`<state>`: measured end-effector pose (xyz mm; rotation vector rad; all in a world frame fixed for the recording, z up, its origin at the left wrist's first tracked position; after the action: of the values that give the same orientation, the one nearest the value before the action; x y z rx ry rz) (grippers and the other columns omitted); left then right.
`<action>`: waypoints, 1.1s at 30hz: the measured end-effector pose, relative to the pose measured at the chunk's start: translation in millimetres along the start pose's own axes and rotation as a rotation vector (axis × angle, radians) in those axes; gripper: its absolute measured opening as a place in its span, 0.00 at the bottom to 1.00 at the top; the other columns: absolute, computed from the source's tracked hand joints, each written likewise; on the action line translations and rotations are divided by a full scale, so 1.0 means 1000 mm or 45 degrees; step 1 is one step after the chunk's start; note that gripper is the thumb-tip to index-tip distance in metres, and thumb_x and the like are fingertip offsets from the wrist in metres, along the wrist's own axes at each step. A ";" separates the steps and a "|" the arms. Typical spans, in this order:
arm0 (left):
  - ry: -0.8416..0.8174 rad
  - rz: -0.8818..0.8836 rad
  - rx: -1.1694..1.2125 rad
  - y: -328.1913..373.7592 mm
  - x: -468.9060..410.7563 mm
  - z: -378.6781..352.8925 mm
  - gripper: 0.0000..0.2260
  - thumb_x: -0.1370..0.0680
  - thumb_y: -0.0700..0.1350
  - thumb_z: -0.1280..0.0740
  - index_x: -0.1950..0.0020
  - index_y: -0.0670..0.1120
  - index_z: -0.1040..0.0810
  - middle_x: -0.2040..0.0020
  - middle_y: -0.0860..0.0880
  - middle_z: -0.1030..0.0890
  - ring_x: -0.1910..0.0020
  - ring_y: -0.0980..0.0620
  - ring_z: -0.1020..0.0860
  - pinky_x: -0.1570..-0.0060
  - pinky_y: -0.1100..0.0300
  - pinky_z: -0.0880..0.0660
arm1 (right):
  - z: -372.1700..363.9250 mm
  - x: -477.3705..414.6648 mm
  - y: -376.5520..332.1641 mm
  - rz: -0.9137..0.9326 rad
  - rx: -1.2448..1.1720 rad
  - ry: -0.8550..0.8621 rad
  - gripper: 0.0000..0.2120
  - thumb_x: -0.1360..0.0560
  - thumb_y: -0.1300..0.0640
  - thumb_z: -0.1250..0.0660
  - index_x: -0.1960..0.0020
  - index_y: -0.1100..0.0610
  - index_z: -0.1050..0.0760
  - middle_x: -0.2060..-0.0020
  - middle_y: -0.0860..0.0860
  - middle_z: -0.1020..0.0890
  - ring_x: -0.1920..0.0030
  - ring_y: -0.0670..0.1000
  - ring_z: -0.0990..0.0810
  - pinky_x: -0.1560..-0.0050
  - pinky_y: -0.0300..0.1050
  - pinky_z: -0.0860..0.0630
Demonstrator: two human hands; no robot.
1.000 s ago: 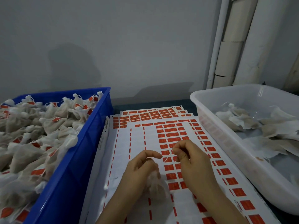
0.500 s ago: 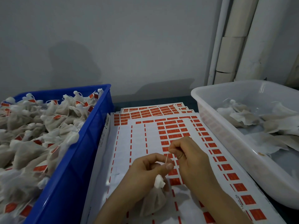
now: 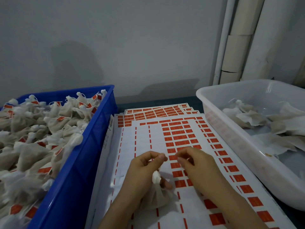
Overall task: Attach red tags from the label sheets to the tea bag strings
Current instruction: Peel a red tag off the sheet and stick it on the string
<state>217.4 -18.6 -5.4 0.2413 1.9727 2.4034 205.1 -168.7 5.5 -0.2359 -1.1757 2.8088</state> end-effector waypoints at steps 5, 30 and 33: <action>0.055 0.078 -0.043 -0.007 -0.002 0.004 0.07 0.23 0.49 0.35 0.55 0.48 0.20 0.52 0.50 0.17 0.61 0.45 0.19 0.53 0.53 0.19 | -0.009 0.007 -0.001 -0.008 0.162 -0.243 0.11 0.23 0.50 0.37 0.42 0.46 0.24 0.45 0.42 0.22 0.60 0.38 0.27 0.62 0.22 0.37; -0.080 0.049 -0.036 -0.003 0.002 -0.003 0.10 0.23 0.51 0.36 0.52 0.46 0.20 0.58 0.47 0.19 0.56 0.46 0.20 0.48 0.54 0.21 | -0.017 0.047 0.010 0.070 0.414 -0.152 0.21 0.26 0.37 0.41 0.34 0.38 0.32 0.33 0.34 0.34 0.30 0.36 0.41 0.27 0.43 0.50; -0.077 0.042 -0.057 -0.002 0.002 -0.003 0.09 0.23 0.50 0.36 0.52 0.46 0.20 0.57 0.46 0.19 0.54 0.46 0.20 0.47 0.56 0.22 | -0.016 0.046 0.010 0.062 0.417 -0.117 0.20 0.26 0.36 0.43 0.35 0.36 0.32 0.34 0.32 0.34 0.31 0.35 0.41 0.28 0.42 0.51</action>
<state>215.1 -20.7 -7.8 0.3441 1.9020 2.4264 162.0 -158.0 -18.3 -0.1124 -0.7129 3.0250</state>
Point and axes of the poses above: each hand's wrist, its own x-axis away from the middle knuckle, its own z-axis out of the back of the hand, y = z × x, the point moved 9 cm from there along -x, towards the middle knuckle
